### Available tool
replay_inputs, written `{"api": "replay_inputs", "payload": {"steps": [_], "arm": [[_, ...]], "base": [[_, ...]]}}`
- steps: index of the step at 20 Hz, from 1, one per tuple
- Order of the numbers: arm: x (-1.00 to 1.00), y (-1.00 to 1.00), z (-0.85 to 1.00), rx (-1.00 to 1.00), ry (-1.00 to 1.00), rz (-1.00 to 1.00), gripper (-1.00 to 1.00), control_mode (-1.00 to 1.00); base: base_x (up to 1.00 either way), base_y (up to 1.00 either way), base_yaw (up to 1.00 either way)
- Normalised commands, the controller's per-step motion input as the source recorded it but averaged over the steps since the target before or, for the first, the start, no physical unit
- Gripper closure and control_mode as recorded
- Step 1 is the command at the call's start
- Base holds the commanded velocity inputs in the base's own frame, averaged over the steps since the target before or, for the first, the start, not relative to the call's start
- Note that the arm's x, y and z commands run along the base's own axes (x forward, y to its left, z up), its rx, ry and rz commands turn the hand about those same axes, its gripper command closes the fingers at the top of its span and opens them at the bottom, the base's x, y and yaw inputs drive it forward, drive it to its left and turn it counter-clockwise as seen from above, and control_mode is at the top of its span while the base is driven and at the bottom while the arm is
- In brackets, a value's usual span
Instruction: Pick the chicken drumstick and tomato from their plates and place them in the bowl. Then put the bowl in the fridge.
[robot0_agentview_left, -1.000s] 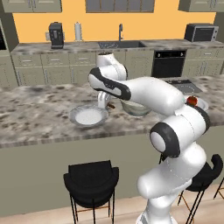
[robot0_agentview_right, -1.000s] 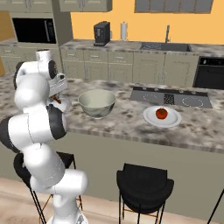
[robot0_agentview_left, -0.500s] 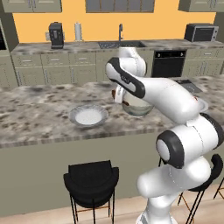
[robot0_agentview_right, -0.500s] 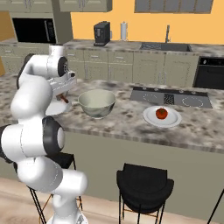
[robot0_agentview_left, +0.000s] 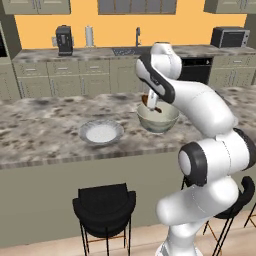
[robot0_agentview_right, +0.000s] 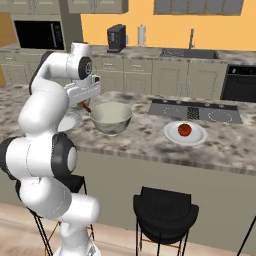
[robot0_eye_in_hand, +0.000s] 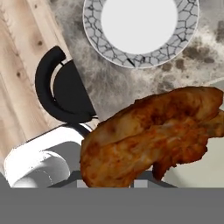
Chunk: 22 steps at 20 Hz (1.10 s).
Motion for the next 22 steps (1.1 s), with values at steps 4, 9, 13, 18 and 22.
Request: {"api": "replay_inputs", "payload": {"steps": [4, 9, 13, 18, 22], "arm": [[0.04, -0.47, -0.09, 0.00, -0.02, 0.00, 1.00, -1.00], [0.26, -0.35, -0.19, 0.00, 0.01, 0.00, 1.00, -1.00], [0.25, -0.23, -0.33, 0.00, 0.14, 0.00, 1.00, -1.00], [0.32, -0.16, -0.26, 0.00, 0.18, 0.00, 1.00, -1.00], [0.35, -0.11, -0.12, 0.00, 0.03, 0.00, 1.00, -1.00]], "base": [[0.00, 0.00, 0.00], [0.00, 0.00, 0.00], [0.00, 0.00, 0.00], [0.00, 0.00, 0.00], [0.00, 0.00, 0.00]]}}
